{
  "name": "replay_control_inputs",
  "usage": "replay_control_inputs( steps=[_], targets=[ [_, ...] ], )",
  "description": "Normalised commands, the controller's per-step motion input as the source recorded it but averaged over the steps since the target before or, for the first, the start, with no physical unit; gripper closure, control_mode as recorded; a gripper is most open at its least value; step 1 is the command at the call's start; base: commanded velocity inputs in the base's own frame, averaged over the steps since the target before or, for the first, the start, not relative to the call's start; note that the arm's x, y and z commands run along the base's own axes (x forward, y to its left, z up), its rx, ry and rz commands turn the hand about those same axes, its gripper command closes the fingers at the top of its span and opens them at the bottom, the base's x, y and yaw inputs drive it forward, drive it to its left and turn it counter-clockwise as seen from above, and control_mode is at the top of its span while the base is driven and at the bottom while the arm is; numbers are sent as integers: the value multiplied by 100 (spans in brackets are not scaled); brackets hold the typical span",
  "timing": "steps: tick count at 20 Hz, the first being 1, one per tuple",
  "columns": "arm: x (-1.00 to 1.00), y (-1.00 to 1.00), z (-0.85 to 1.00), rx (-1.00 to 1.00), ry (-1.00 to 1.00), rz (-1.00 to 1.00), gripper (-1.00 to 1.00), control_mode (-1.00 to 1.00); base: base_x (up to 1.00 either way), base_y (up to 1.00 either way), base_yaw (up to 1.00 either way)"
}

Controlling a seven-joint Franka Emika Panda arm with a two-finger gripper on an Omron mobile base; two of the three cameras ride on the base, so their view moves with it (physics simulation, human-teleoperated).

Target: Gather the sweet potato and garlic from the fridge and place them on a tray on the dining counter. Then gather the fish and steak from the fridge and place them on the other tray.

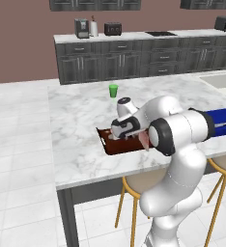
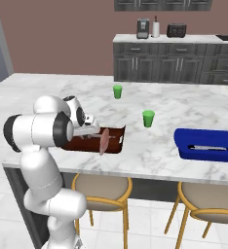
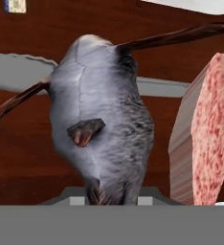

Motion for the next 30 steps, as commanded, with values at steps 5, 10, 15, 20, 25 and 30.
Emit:
replay_control_inputs(
  steps=[5,10,15,20,25,30],
  targets=[
    [-7,-7,0,0,2,-8,-100,-100,0,0,0],
    [-18,-32,2,0,3,-11,-100,-100,0,0,0],
    [-11,-19,30,0,1,-15,-100,-100,0,0,0],
    [-21,-1,53,0,-1,-13,-100,-100,0,0,0],
    [-39,4,44,0,-7,-5,-100,-100,0,0,0],
    [-63,14,26,0,-16,0,-100,-100,0,0,0]
  ],
)
